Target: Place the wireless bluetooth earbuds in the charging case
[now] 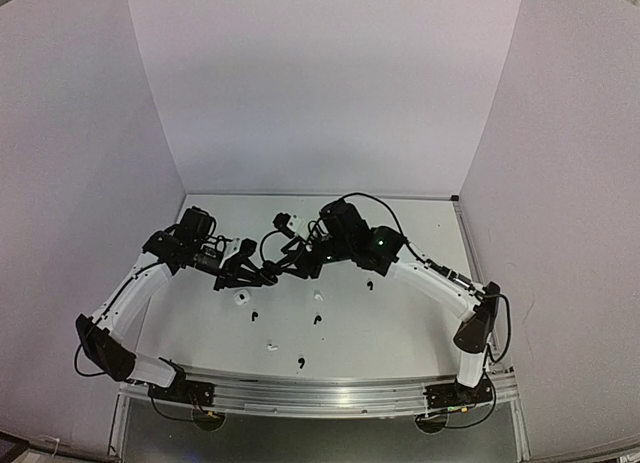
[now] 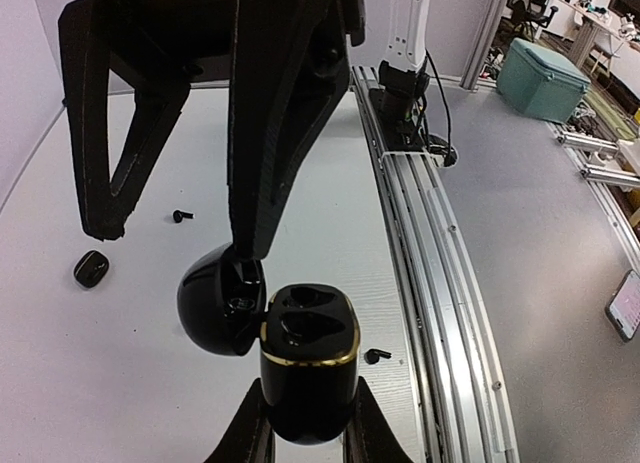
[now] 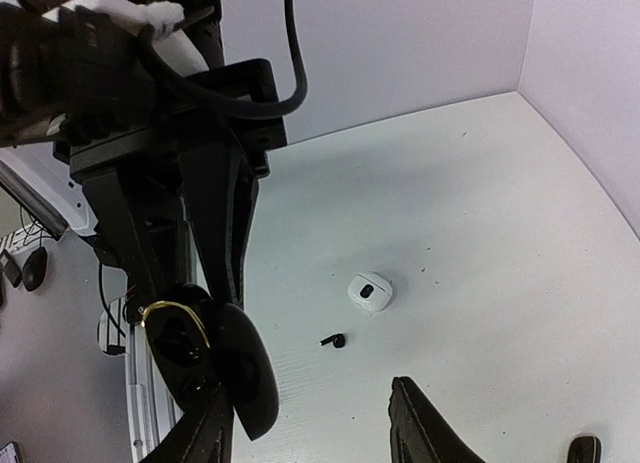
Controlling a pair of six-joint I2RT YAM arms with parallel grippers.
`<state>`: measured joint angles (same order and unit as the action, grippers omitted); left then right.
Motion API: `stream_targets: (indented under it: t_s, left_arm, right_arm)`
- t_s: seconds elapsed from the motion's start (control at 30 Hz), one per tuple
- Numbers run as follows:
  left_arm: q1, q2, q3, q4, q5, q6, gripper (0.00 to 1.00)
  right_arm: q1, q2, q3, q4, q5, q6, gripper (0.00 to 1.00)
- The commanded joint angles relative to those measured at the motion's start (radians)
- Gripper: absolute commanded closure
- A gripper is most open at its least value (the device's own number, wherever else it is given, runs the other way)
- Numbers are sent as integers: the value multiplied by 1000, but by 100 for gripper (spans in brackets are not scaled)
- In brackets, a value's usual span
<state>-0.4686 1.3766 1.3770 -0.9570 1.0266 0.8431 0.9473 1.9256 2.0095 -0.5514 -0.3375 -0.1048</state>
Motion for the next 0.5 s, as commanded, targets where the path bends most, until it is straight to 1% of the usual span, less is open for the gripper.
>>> stream_targets:
  t_s: [0.0,0.07,0.17,0.33,0.47]
  left_arm:
    - [-3,-53,-68,139,42,-167,100]
    - [-3,-78,-112,229,49,-252,100]
    - [-3,-102,-157,329,49,-341,100]
    - [-3,-106,-178,382,46,-438,100]
    - [-2,-103,-186,409,44,-492,100]
  right_arm:
    - [-6,2,67,24,-25,21,50]
    - [-7,3,71,22,-32,23,49]
    - [-10,-1,58,23,-34,24,48]
    - [-10,-7,74,22,-53,23,46]
    - [-11,-25,60,22,-61,24,39]
